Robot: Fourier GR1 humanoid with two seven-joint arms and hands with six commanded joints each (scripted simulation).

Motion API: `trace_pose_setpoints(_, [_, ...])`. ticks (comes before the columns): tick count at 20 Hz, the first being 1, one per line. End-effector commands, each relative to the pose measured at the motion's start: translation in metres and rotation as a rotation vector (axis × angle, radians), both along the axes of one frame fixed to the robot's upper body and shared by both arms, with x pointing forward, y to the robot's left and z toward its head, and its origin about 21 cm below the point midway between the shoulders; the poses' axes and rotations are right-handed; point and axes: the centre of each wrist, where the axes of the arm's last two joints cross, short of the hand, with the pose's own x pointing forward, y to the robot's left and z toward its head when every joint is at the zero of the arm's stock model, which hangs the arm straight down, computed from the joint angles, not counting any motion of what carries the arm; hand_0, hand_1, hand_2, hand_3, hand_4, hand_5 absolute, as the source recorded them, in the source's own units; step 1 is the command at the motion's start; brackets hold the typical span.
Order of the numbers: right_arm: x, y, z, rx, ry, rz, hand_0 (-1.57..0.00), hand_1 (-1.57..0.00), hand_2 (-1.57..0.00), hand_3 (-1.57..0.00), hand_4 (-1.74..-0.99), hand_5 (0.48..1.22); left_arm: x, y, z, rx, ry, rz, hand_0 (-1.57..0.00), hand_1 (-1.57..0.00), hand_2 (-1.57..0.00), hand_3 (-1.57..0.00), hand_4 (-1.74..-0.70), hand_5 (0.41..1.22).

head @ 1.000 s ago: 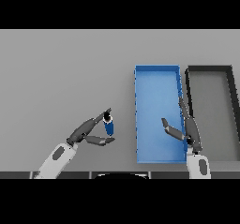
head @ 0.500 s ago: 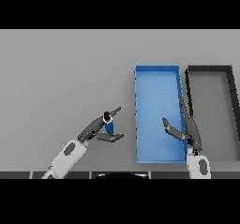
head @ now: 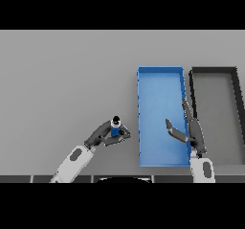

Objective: Pick up the blue pipe and place it into the blue bin.

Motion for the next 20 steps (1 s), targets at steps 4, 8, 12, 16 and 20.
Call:
trace_pose_setpoints(4, [0.0, -0.001, -0.001, 0.0, 0.009, -0.005, 0.0, 0.0, 0.0, 0.0, -1.217, 0.631, -0.002, -0.005, 0.01, -0.055, -0.088, 0.007, -1.44, -1.46, -1.48, -1.47, -1.48, 1.179])
trace_pose_setpoints(8, [0.004, -0.001, -0.002, -0.001, 0.011, -0.008, 0.0, 0.0, 0.0, 0.0, -1.226, 0.636, 0.004, -0.018, 0.036, -0.122, -0.162, -0.004, -1.52, -1.53, -1.53, -1.53, -1.47, 1.204])
trace_pose_setpoints(12, [0.005, -0.005, 0.001, -0.032, 0.005, -0.007, 0.0, 0.0, 0.0, 0.0, -1.194, 0.642, 0.006, -0.027, 0.063, -0.162, -0.199, -0.05, -1.55, -1.55, -1.56, -1.55, -1.47, 1.214])
trace_pose_setpoints(16, [-0.001, -0.008, -0.002, -0.043, -0.002, -0.005, 0.0, 0.0, 0.0, 0.0, -1.161, 0.644, 0.007, -0.033, 0.083, -0.157, -0.214, -0.101, -1.56, -1.56, -1.56, -1.56, -1.47, 1.218])
trace_pose_setpoints(20, [0.002, -0.007, 0.0, -0.046, -0.015, -0.022, 0.0, 0.0, 0.0, 0.0, -1.145, 0.643, 0.007, -0.035, 0.086, -0.132, -0.211, -0.108, -1.57, -1.57, -1.57, -1.57, -1.47, 1.22])
